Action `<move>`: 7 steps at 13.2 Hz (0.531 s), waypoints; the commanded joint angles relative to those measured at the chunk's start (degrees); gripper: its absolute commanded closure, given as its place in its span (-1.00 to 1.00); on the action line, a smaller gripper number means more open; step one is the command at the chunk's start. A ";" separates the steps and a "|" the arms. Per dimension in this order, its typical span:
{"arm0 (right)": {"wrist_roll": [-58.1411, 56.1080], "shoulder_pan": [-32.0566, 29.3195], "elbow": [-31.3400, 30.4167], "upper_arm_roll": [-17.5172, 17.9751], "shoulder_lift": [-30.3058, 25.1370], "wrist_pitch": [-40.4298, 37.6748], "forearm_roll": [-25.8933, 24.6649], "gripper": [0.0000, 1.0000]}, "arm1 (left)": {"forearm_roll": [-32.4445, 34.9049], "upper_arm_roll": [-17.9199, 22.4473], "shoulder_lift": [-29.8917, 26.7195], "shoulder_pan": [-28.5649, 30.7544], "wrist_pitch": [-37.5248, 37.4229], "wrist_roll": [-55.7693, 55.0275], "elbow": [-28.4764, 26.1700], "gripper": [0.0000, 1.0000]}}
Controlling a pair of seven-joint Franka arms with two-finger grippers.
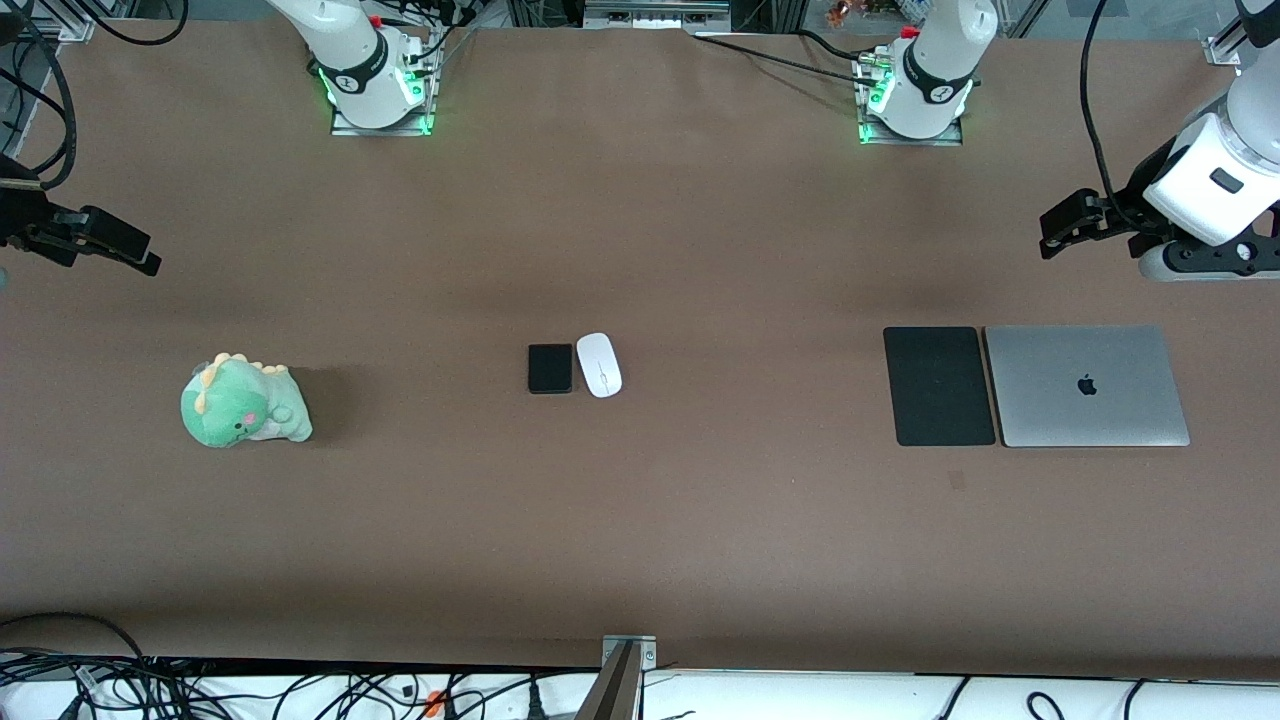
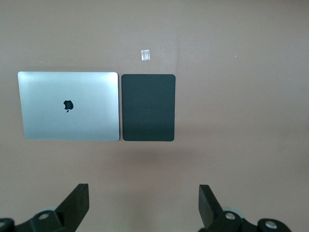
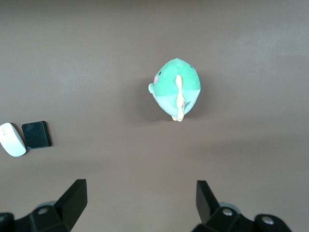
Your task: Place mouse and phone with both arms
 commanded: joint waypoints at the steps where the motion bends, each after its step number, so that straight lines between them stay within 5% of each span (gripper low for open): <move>1: -0.35 -0.55 0.62 0.52 -0.79 -1.39 -0.53 -1.00 | 0.43 -0.36 0.04 0.26 -1.00 0.53 1.37 -1.00; 7: -0.44 -0.55 0.62 0.52 -0.79 -1.65 -0.53 -1.00 | 0.52 -0.27 -0.32 0.26 -1.17 0.45 1.10 -1.00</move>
